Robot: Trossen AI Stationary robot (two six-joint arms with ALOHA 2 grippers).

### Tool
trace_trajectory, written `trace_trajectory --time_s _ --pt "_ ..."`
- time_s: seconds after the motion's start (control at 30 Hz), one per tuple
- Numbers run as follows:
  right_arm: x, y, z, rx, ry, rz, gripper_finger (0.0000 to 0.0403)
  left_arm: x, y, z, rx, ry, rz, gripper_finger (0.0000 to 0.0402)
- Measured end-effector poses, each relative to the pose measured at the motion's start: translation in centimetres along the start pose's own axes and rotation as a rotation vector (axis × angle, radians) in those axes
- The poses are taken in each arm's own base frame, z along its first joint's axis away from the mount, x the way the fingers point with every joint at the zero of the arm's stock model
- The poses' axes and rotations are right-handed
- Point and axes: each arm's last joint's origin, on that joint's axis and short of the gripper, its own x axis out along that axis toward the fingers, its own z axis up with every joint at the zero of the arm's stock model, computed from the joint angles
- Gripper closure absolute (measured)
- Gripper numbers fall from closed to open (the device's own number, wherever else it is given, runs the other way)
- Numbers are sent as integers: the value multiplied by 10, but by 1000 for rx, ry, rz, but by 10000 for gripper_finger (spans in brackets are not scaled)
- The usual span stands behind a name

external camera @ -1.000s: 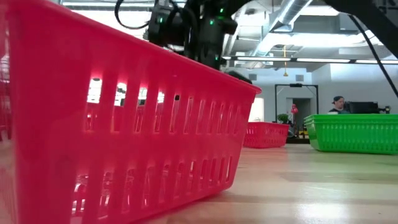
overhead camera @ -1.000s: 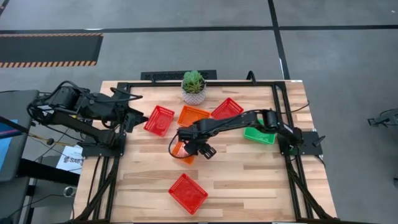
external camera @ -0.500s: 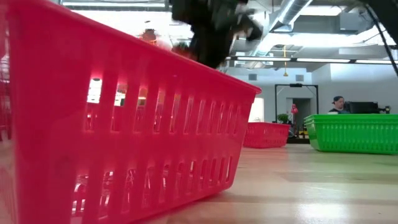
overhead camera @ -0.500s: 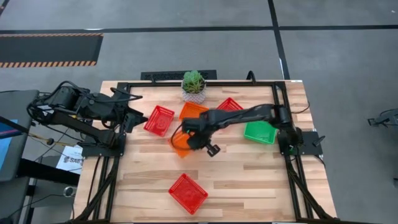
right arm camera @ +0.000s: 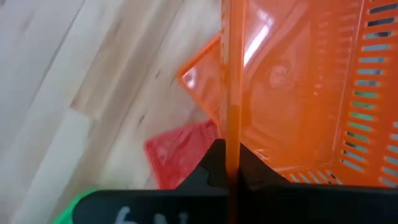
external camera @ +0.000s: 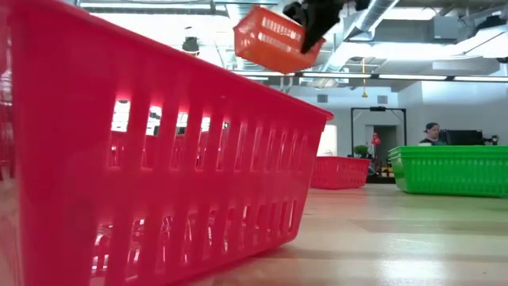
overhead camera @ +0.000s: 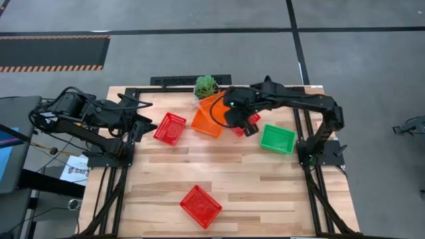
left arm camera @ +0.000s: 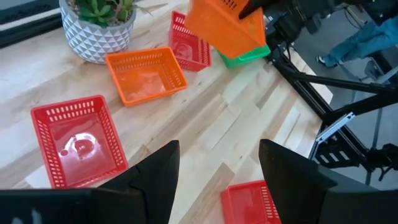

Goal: Stack baskets by color
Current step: Stack the bottom orange bin into the stacked orange bin

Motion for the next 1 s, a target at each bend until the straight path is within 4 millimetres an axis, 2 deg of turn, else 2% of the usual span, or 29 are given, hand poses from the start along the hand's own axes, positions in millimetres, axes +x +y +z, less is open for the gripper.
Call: trace_trajectory --time_s 0.13,0.3,0.47,0.6,0.77,0.9,1.0 --pt "6 -1 -9 11 65 26 397 0 0 0 -1 -12 9 193" --pt "26 -8 -10 67 6 -37 398 0 1 1 7 -26 19 193" --pt "63 -11 2 365 -74 -78 395 0 1 1 -4 -32 23 193" --pt "89 -5 10 571 -36 -36 399 0 2 0 -18 -25 33 193" --pt "128 1 18 663 29 -4 395 0 3 -1 -13 -24 52 193" --pt "158 3 17 669 94 16 396 0 3 -1 -12 -21 55 193" --pt "170 -1 14 681 106 10 399 0 3 -1 -12 -21 56 193"
